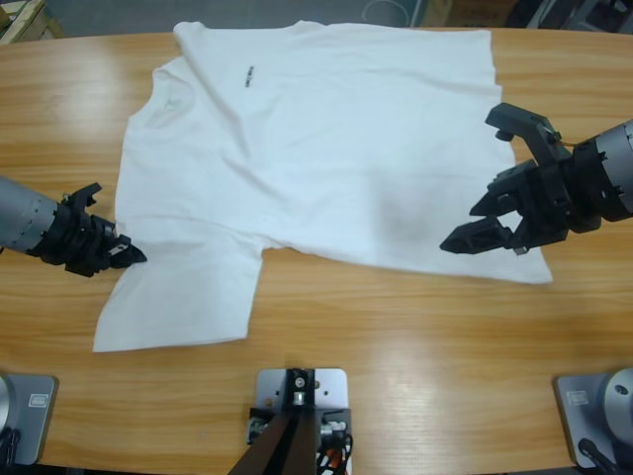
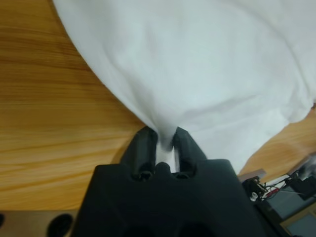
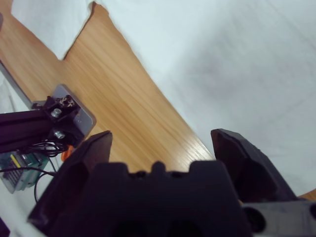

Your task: Fold clothes

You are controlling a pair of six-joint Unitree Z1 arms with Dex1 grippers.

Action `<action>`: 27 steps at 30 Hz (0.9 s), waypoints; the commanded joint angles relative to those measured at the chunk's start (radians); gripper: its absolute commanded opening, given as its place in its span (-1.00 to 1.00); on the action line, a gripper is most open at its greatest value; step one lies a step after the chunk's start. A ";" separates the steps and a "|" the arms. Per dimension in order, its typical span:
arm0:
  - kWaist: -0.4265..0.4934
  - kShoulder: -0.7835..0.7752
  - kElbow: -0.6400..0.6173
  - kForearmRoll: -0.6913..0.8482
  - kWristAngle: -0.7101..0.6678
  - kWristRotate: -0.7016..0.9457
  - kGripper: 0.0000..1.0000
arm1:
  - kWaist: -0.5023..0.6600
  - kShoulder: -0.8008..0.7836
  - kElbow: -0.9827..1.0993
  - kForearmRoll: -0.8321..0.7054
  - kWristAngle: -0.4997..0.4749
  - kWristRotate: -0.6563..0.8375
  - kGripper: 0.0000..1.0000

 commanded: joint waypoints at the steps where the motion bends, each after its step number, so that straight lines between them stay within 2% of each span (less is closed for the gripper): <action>1: -0.030 -0.118 -0.020 -0.012 -0.020 0.010 -1.00 | -0.005 0.024 0.017 -0.010 -0.027 0.030 0.47; 5: -0.017 -0.155 -0.028 -0.009 -0.001 0.018 -1.00 | -0.080 0.010 0.015 -0.004 -0.012 0.032 0.47; 10: -0.017 -0.143 -0.029 -0.009 -0.001 0.018 -1.00 | -0.278 0.008 -0.037 0.080 0.023 0.038 0.49; 15: -0.017 -0.136 -0.037 -0.009 -0.003 0.025 -1.00 | -0.426 0.005 -0.034 0.089 0.124 0.068 0.49; 19: -0.017 -0.136 -0.037 -0.009 -0.003 0.026 -1.00 | -0.599 0.033 -0.012 0.070 0.270 0.109 0.49; 21: -0.014 -0.137 -0.039 -0.009 -0.003 0.027 -1.00 | -0.625 0.044 0.027 0.029 0.306 0.172 0.49; 24: -0.014 -0.139 -0.039 -0.006 -0.003 0.027 -1.00 | -0.657 0.016 0.063 0.002 0.269 0.260 0.49; 27: -0.014 -0.142 -0.039 -0.005 -0.003 0.027 -1.00 | -0.694 0.007 -0.016 0.171 0.159 0.187 0.49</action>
